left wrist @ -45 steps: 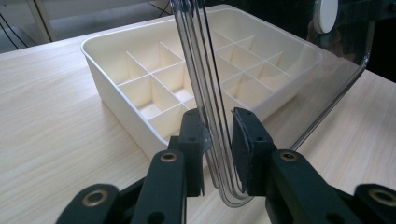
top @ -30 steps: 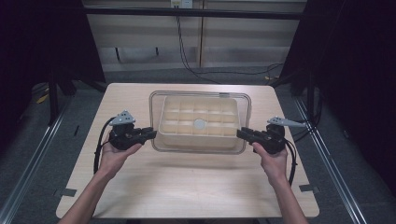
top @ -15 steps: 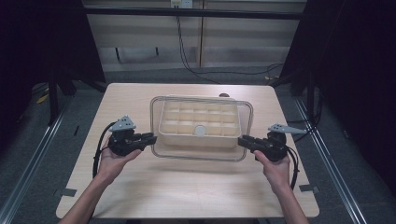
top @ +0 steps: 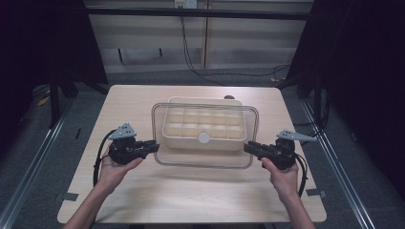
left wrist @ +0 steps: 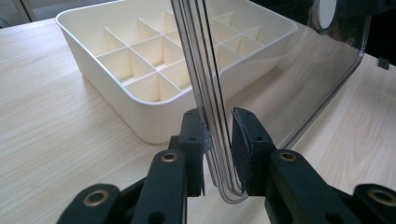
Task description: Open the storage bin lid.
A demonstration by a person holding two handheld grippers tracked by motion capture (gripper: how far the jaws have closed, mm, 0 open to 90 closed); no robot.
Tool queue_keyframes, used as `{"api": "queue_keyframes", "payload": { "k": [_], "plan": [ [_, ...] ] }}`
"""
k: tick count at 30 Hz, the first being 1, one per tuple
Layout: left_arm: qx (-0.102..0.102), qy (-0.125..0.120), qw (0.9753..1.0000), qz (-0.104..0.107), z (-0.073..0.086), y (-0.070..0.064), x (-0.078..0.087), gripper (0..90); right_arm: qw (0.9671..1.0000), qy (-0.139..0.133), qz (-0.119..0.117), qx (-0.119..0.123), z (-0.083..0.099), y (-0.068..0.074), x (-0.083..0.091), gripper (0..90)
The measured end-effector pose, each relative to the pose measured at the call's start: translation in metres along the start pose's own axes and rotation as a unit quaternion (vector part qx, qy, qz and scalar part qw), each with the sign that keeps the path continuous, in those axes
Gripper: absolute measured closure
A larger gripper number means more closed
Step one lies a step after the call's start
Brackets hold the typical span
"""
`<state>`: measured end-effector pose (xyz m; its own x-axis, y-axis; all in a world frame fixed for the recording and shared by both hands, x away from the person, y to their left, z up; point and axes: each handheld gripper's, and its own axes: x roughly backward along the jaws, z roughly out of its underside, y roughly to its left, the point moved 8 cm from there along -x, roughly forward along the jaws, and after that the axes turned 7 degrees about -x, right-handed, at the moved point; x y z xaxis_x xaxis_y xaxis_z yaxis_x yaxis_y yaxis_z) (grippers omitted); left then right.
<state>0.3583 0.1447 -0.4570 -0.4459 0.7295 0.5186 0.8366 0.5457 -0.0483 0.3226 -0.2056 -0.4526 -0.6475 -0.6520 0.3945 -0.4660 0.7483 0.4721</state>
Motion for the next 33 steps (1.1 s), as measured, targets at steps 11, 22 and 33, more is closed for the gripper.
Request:
{"api": "queue_keyframes", "payload": {
  "k": [11, 22, 33],
  "plan": [
    [-0.001, -0.004, 1.0000, 0.002, 0.005, -0.010, 0.011, 75.1, 1.0000, 0.001, 0.001, 0.008, 0.006, 0.013, 0.009, 70.3],
    [-0.005, 0.004, 1.0000, 0.006, 0.010, -0.025, 0.014, 74.9, 0.9999, 0.004, 0.013, -0.005, 0.020, 0.013, 0.018, 69.3],
    [-0.004, 0.019, 0.9998, 0.005, 0.023, -0.030, 0.022, 75.2, 0.9997, 0.022, 0.002, -0.004, 0.039, 0.026, 0.022, 70.5]
  ]
}}
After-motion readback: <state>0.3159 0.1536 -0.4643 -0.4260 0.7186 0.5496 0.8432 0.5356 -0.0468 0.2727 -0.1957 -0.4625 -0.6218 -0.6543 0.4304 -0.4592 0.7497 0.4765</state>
